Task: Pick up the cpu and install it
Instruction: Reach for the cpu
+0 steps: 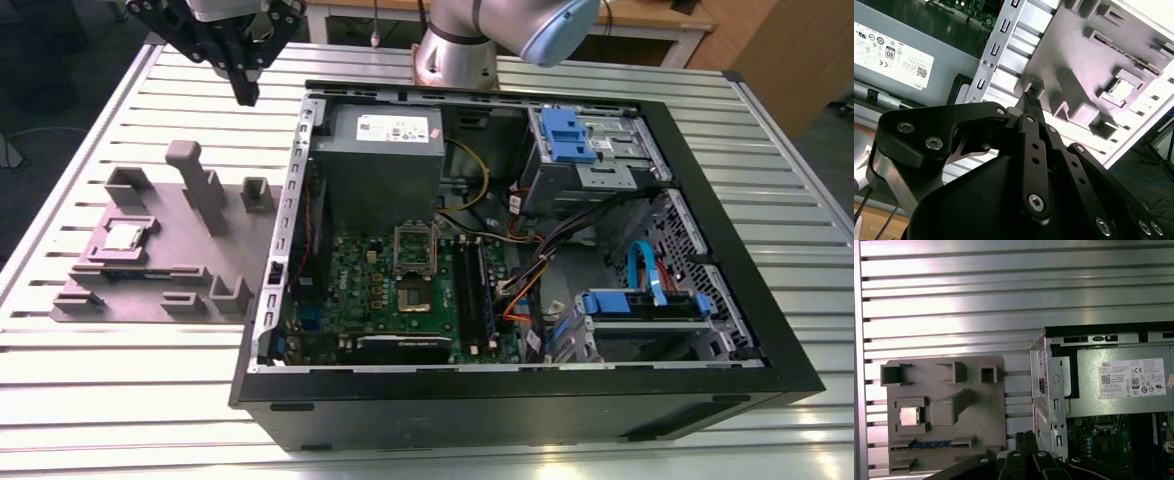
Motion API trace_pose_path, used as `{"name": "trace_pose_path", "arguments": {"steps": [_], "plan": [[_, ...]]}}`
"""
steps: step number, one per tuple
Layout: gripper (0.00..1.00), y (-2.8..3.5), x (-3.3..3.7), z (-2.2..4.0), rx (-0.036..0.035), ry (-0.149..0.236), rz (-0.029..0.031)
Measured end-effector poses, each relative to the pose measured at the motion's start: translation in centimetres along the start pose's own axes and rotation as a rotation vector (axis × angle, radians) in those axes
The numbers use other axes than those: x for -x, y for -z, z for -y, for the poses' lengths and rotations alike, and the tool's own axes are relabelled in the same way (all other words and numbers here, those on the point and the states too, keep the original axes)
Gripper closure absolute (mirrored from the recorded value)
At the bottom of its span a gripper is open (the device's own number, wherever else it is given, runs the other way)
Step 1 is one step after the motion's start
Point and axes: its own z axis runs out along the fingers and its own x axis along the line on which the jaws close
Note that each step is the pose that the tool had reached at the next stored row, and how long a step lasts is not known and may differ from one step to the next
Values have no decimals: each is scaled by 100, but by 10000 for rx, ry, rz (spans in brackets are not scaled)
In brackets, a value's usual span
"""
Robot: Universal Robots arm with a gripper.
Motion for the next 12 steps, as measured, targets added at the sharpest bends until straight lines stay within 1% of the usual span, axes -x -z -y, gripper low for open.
{"name": "trace_pose_path", "arguments": {"steps": [7,9,12], "plan": [[90,2,-111,8,1,0,1],[90,3,-135,10,0,-1,0],[90,2,-151,11,0,0,0]]}}
